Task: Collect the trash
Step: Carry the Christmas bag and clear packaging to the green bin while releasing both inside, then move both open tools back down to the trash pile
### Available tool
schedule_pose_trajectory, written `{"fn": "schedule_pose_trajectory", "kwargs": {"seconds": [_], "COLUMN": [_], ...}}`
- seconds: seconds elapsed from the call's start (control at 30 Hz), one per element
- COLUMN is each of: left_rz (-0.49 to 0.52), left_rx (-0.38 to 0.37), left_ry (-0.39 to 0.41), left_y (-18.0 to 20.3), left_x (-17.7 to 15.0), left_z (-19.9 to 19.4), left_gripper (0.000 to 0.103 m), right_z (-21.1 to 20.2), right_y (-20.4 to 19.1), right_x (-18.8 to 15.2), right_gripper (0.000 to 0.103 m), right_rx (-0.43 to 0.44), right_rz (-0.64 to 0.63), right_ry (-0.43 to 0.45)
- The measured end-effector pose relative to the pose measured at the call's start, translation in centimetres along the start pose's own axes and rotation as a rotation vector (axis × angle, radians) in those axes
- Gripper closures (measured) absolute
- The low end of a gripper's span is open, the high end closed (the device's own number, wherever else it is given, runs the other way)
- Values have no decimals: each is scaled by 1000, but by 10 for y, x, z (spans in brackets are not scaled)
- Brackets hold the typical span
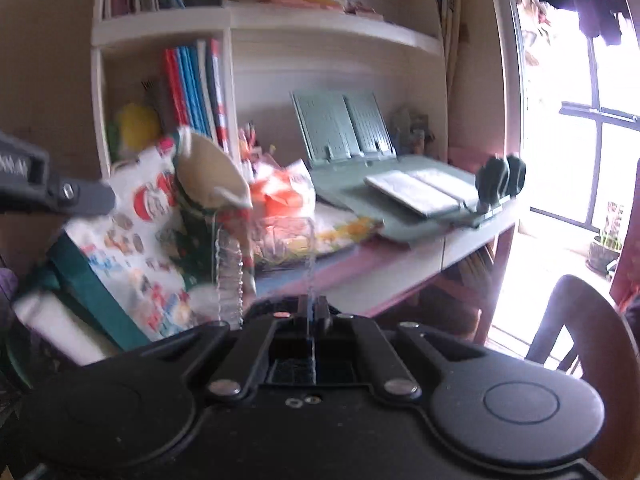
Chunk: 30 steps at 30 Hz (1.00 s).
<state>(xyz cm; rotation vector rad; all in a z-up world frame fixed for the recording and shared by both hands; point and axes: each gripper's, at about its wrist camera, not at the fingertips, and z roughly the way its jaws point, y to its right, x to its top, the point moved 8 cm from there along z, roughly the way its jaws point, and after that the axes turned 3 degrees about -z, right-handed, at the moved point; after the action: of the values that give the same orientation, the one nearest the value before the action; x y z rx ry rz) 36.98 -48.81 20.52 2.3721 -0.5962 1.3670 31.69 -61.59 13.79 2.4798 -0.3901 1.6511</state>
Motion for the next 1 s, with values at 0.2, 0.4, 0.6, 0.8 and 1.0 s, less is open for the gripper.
{"fn": "schedule_pose_trajectory", "kwargs": {"seconds": [0.2, 0.4, 0.6, 0.8, 1.0], "left_rz": [7, 38, 86, 56, 11], "left_rx": [3, -18, -8, -37, -49], "left_ry": [-122, -244, -314, -371, -323], "left_y": [2, 3, 12, 14, 4], "left_x": [-51, -91, -116, -129, -124], "left_z": [48, 72, 83, 83, 58], "left_gripper": [96, 96, 93, 64, 40], "right_z": [21, 29, 33, 21, -5], "right_y": [-1, -8, -3, 1, 2], "right_x": [-32, -58, -75, -78, -72], "right_gripper": [103, 92, 75, 61, 58], "right_rx": [23, 58, 31, 17, 46], "right_rz": [-8, -32, -41, -47, -32], "right_ry": [-92, -183, -261, -266, -234]}}
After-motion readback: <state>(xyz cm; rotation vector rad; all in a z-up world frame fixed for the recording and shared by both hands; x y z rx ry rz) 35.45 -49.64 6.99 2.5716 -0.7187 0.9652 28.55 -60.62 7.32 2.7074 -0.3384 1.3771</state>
